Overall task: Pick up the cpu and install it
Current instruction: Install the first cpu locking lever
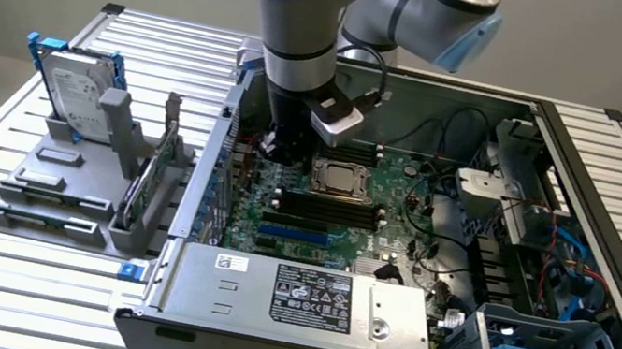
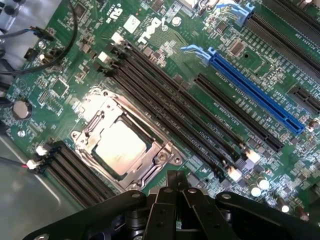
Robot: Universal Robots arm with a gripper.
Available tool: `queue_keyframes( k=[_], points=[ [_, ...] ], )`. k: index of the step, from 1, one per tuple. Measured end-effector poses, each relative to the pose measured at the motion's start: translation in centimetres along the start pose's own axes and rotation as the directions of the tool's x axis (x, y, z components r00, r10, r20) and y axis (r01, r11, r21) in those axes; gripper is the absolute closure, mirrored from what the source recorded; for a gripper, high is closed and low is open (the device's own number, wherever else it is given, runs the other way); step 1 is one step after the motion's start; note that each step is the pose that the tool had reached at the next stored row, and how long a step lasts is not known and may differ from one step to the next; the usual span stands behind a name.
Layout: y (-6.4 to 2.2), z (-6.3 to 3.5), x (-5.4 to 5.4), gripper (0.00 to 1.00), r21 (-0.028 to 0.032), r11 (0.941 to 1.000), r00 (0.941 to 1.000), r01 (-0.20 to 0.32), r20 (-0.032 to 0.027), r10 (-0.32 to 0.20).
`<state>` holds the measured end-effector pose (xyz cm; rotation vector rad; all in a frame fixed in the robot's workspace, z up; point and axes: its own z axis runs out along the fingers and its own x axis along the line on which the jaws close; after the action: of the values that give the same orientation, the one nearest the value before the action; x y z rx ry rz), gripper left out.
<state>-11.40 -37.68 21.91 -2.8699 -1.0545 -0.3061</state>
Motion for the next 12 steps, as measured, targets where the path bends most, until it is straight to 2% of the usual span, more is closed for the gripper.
queue_keyframes(
  k=[6, 12],
  points=[
    [-0.38, -1.26, 0.6, 0.89, -0.0047, 0.9993, 0.9992, 0.038, 0.011, -0.038],
    [-0.46, -2.26, 0.9, 0.89, -0.0039, 0.9957, 0.9955, 0.093, 0.0201, -0.093]
  ],
)
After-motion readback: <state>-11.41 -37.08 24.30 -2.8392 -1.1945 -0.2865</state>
